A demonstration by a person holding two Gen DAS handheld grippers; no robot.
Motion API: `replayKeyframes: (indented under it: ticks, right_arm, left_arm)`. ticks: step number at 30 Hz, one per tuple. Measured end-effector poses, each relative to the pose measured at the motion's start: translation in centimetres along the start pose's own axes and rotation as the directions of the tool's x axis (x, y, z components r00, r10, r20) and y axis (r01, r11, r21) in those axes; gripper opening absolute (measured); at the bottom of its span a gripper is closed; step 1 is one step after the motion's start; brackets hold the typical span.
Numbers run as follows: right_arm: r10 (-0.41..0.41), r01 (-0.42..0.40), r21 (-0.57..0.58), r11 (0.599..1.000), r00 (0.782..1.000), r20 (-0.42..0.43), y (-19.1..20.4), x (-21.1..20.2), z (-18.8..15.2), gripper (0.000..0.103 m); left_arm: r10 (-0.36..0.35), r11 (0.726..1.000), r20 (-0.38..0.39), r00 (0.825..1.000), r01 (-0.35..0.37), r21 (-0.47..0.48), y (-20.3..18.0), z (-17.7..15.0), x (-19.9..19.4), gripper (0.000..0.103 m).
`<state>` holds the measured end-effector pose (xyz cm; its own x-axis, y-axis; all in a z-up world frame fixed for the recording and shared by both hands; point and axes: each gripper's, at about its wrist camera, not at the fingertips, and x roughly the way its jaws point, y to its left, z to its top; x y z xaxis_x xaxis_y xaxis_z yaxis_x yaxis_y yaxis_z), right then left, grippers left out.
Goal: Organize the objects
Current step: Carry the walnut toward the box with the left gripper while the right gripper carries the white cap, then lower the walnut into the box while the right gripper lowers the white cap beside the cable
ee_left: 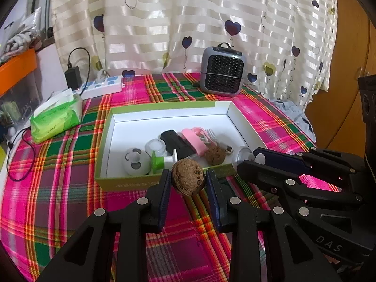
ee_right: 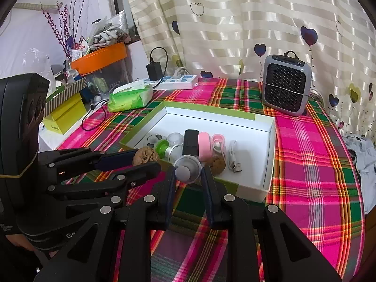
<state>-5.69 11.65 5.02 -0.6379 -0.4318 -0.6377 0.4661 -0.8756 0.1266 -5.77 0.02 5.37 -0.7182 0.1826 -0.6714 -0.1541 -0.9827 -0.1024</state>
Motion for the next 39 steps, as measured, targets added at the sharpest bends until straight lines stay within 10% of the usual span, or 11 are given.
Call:
replayKeyframes:
  ticks: [39]
  right_arm:
    - [-0.086, 0.088, 0.037, 0.995, 0.994, -0.061, -5.9, 4.8, 2.6, 0.023]
  left_arm:
    - [0.014, 1.0, -0.023, 1.0, -0.014, 0.011, 1.2, 3.1, 5.3, 0.028]
